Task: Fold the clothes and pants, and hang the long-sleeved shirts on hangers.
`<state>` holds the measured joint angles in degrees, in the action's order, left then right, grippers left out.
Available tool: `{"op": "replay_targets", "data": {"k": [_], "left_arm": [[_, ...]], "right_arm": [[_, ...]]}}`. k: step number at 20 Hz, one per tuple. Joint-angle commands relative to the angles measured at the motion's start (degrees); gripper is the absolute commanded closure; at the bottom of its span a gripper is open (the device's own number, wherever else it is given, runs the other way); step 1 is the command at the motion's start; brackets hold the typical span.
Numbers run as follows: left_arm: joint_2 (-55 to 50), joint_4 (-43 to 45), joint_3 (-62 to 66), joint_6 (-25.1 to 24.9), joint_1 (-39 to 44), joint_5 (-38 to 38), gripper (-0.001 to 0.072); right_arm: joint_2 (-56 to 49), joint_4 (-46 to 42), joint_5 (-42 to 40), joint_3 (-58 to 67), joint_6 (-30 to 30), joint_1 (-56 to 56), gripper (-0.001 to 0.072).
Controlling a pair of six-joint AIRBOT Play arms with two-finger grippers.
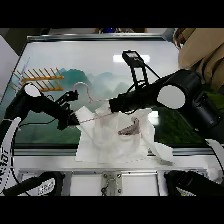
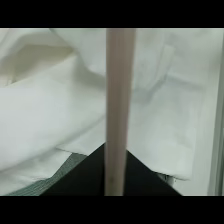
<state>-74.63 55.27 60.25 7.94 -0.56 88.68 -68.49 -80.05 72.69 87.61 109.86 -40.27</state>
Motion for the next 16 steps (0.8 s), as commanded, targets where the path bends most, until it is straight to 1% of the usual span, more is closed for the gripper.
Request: {"op": "replay_targets", "data": {"k": [1, 4, 6, 10, 11, 12, 16], "left_arm": [[-0.02, 0.02, -0.02, -0.09, 0.11, -0.20, 0.0684], [-0.02, 0.07, -0.02, -3.23, 0.42, 1.33, 0.0684], [-0.02, 0.13, -0.02, -3.23, 0.79, 1.38, 0.0684], [-0.02, 0.07, -0.02, -3.17, 0.81, 1.38, 0.0684], [-0.02, 0.00, -0.02, -3.17, 0.81, 1.36, 0.0684], [-0.02, 0.00, -0.02, -3.15, 0.81, 1.42, 0.0684], [-0.02, 0.00, -0.02, -3.10, 0.81, 1.77, 0.0684]], "right_arm": [[-0.68, 0.83, -4.72, 0.09, -2.23, -0.90, 0.0699], [-1.42, 0.72, -4.87, 0.81, -3.69, -0.74, 0.0699], [-1.66, -0.09, -3.80, 2.29, -3.61, 0.20, 0.0699], [-1.64, -1.99, 5.92, 4.35, -3.39, 3.96, 0.0699], [-1.64, -2.05, 7.32, 4.35, -3.43, 4.39, 0.0699], [-1.66, -2.45, 7.45, 4.35, -3.65, 4.37, 0.0699], [-2.16, -0.81, 3.63, 4.35, -3.63, 3.69, 0.0700]]}}
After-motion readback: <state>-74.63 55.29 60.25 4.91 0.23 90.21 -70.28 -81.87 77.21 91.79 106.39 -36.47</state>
